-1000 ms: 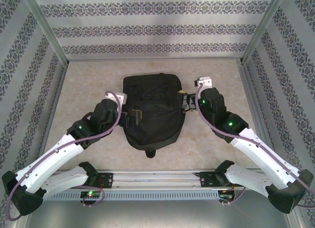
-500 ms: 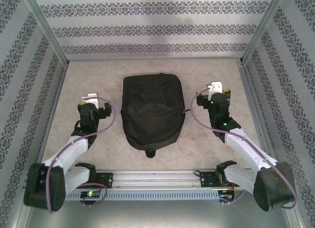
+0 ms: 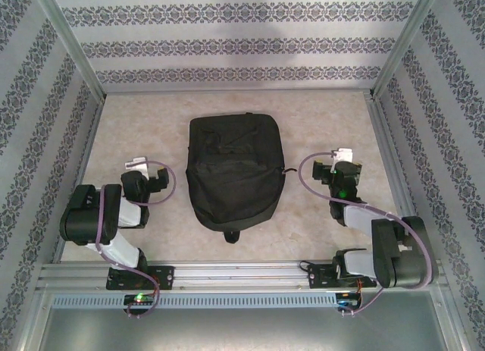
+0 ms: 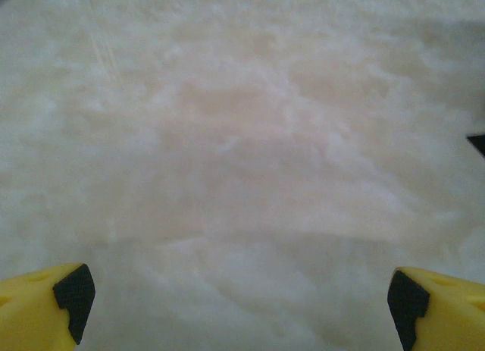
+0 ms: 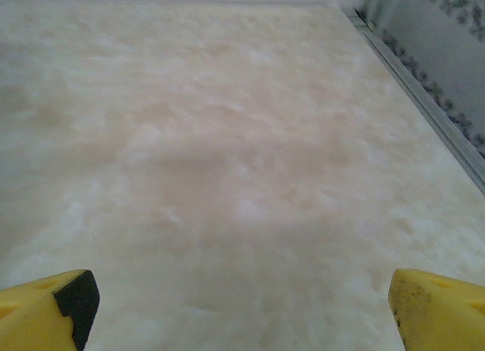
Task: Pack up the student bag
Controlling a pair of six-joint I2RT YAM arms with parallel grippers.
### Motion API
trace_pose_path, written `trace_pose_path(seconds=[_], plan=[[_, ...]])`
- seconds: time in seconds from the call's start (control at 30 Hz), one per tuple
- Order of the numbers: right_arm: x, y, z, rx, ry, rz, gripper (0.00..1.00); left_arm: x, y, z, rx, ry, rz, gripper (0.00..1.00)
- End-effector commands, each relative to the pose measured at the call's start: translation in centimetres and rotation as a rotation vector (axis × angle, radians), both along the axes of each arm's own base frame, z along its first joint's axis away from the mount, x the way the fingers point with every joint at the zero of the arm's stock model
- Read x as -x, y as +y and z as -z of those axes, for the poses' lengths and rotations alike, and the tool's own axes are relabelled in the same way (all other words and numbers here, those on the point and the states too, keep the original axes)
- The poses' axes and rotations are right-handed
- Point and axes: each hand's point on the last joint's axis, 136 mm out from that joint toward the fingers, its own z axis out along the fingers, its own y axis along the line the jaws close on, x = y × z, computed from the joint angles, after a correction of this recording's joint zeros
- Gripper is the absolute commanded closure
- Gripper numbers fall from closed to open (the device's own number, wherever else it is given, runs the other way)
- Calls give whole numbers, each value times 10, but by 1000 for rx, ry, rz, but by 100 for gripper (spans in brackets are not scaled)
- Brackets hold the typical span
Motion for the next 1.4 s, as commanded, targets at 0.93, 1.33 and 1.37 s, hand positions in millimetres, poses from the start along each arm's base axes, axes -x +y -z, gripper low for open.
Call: trace_pose_path(seconds=[0.93, 1.33, 1.37], plan=[[-42, 10, -12, -46, -94, -81, 2, 3, -7, -57, -59, -281, -27, 0], [-42, 10, -11, -53, -92, -84, 2, 2, -5, -57, -58, -282, -35, 0], [-42, 10, -11, -53, -92, -85, 2, 2, -6, -57, -57, -282, -34, 0]])
